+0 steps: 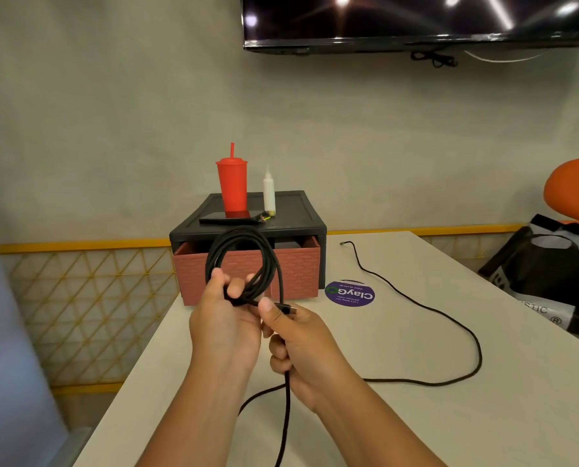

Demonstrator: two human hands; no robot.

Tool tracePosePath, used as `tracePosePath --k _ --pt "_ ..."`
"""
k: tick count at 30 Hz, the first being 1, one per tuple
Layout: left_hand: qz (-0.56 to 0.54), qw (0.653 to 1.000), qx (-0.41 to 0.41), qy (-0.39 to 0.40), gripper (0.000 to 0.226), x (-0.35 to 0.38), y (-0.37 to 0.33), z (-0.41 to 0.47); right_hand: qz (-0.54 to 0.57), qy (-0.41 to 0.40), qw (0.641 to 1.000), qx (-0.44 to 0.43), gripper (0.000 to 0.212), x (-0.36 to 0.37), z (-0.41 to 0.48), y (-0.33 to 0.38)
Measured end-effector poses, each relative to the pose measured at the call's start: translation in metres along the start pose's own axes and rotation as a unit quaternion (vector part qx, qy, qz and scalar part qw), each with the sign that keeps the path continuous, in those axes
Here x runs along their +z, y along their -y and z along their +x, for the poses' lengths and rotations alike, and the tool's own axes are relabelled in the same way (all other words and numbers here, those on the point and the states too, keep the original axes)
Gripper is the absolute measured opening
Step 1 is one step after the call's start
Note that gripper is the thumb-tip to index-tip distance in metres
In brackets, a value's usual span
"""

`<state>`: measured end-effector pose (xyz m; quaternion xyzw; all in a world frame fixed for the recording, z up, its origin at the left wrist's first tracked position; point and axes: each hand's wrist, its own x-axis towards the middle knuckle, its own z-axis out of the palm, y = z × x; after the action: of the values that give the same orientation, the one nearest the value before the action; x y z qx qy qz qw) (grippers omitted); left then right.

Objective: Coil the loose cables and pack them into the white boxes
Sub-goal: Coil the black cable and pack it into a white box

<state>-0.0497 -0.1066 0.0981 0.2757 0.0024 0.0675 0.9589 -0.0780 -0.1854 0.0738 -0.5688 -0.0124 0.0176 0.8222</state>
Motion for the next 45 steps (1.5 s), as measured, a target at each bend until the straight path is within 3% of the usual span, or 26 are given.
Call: tracePosePath --k 6,10,15,18,22,26,30,33,35,38,40,43,45 --pt "-0.099 0.994 0.02 -0.047 0.028 0.002 -0.018 0.013 -0.094 0.036 0.995 -0.016 0.025 -0.012 -0.001 -0.011" --pt "-0.084 0.995 0.03 -0.046 0.032 0.003 -0.029 0.015 -0.167 0.015 0.986 -0.016 0.03 -0.021 0.0 -0.015" --pt "-0.011 0.997 0.07 -0.031 0.034 0.003 -0.035 0.015 -0.382 0.026 0.923 -0.032 0.028 -0.023 -0.001 -0.022" --pt "0.096 0.985 0.146 0.002 0.031 0.002 -0.027 0.011 -0.485 0.064 0.869 -0.075 0.034 -0.018 -0.006 -0.022" --pt "0.304 0.922 0.229 0.066 0.025 -0.005 -0.016 0.012 -0.568 0.118 0.813 -0.052 0.037 -0.01 -0.015 -0.013" --pt "0.494 0.817 0.278 0.106 0.017 -0.019 -0.007 0.017 -0.593 0.154 0.788 -0.059 0.037 -0.008 -0.022 0.001" --pt "0.586 0.734 0.308 0.151 0.017 -0.028 -0.003 0.015 -0.603 0.139 0.775 -0.128 0.023 -0.015 -0.022 0.025" --pt "0.62 0.709 0.258 0.213 0.022 -0.036 -0.004 0.017 -0.604 0.078 0.772 -0.179 0.014 -0.024 -0.016 0.046" --pt "0.613 0.721 0.224 0.231 0.021 -0.036 -0.002 0.013 -0.601 0.043 0.767 -0.22 0.01 -0.028 -0.011 0.057" --pt "0.533 0.805 0.143 0.219 0.029 -0.026 -0.001 0.004 -0.606 0.032 0.744 -0.281 0.016 -0.034 -0.001 0.066" --pt "0.502 0.83 0.071 0.235 0.038 -0.02 -0.001 0.0 -0.636 0.034 0.702 -0.317 0.032 -0.043 0.011 0.066" --pt "0.441 0.851 -0.03 0.283 0.05 -0.018 -0.003 -0.003 -0.699 0.009 0.611 -0.371 0.066 -0.053 0.026 0.069" --pt "0.391 0.868 -0.068 0.297 0.044 -0.019 -0.007 -0.001 -0.686 -0.015 0.593 -0.422 0.078 -0.061 0.033 0.068"
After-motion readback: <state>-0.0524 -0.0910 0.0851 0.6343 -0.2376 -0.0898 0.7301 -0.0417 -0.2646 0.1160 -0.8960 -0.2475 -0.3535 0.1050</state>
